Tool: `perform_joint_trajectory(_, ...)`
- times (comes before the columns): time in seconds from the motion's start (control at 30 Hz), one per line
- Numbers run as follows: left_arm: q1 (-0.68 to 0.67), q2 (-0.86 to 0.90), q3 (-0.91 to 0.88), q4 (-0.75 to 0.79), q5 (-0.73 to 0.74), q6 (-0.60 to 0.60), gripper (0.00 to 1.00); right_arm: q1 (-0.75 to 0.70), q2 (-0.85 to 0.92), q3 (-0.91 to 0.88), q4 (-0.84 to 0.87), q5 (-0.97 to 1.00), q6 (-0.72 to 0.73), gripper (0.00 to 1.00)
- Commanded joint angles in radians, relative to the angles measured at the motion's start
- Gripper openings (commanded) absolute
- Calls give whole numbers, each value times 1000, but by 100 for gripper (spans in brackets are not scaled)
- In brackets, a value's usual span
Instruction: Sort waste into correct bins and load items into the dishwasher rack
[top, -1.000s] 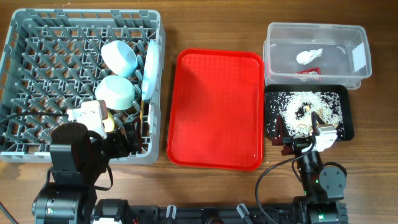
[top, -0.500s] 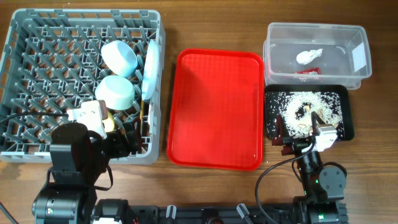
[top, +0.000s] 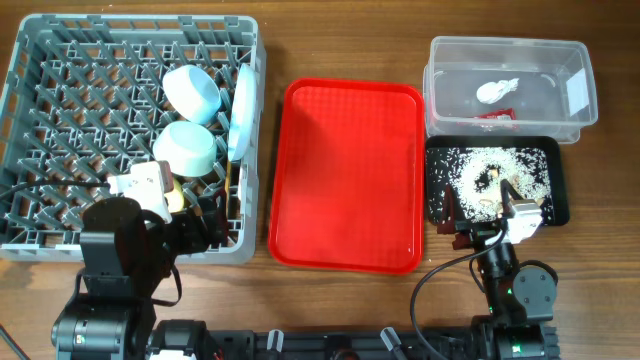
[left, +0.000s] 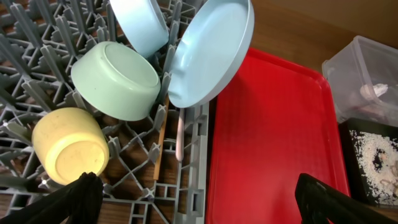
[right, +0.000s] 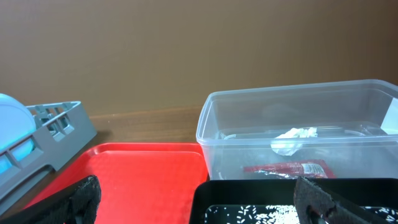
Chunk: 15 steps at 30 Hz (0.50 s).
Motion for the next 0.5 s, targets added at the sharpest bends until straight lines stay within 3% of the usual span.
perform_joint_trajectory(0.0,-5,-49,-28,-8,-30,13,100,4,-10,-1,3,13,-19,100)
perform_joint_trajectory(0.2,-5,-242,-279,181,-19,2,100,4,-10,-1,3,13,-19,100)
perform_joint_trajectory(0.47,-5,-515,-631,577,-6,2,100,4,-10,-1,3,13,-19,100)
